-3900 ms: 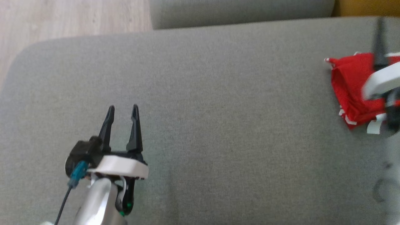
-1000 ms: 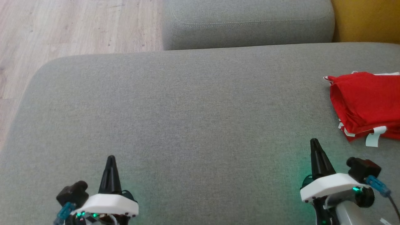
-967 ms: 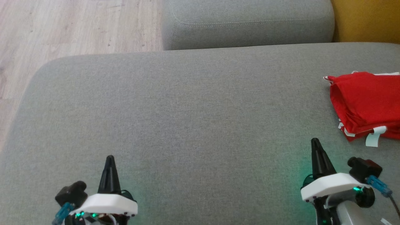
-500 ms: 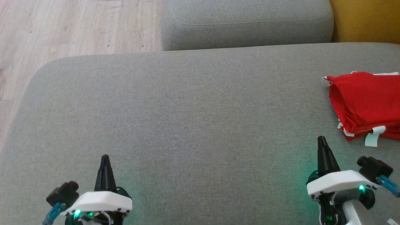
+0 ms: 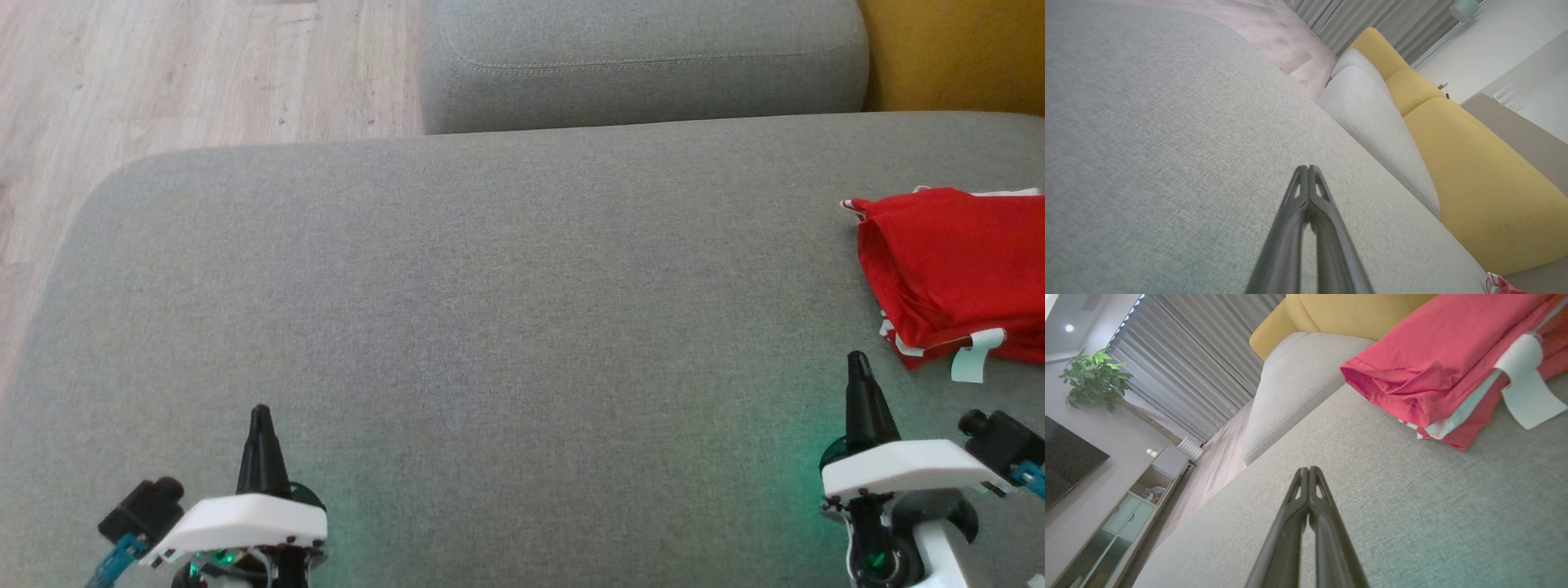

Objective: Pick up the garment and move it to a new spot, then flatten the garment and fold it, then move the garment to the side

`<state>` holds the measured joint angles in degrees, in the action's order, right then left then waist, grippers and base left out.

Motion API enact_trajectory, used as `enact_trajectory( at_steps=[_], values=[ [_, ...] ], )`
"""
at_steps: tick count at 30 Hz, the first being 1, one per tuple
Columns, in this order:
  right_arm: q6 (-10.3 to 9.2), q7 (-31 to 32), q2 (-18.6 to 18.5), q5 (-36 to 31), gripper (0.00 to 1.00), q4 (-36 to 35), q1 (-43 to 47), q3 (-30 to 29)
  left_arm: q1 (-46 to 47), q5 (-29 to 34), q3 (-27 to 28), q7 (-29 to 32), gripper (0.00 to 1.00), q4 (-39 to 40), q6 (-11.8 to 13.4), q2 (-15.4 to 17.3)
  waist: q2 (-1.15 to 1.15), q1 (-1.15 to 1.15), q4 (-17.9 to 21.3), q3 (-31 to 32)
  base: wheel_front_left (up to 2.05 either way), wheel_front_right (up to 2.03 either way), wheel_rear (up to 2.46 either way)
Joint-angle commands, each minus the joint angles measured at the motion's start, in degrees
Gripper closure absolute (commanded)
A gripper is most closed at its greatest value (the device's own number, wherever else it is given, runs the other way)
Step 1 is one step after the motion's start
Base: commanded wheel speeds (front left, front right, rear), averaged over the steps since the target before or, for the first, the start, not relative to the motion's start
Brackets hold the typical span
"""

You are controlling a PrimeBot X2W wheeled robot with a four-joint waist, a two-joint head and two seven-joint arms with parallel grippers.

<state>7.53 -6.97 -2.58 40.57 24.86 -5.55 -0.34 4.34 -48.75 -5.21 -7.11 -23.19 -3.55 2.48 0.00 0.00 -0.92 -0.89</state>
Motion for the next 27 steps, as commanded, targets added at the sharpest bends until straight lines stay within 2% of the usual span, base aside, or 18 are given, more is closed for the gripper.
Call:
enact_trajectory(
  at_steps=[1,27],
  values=[
    [-0.01,0.43,-0.15,1.91,1.0,-2.33,-2.17,0.02,2.18,-1.52,1.74,0.51,1.0,2.28,-0.46,0.15,0.0,0.0,0.02,0.01,0.0,0.0,0.0],
    [-0.02,4.71,-0.2,18.22,1.0,-5.12,-1.66,-2.02,2.07,-15.27,5.02,4.81,1.0,4.53,-1.6,0.23,0.0,0.0,0.31,0.24,0.0,0.0,0.0]
  ],
)
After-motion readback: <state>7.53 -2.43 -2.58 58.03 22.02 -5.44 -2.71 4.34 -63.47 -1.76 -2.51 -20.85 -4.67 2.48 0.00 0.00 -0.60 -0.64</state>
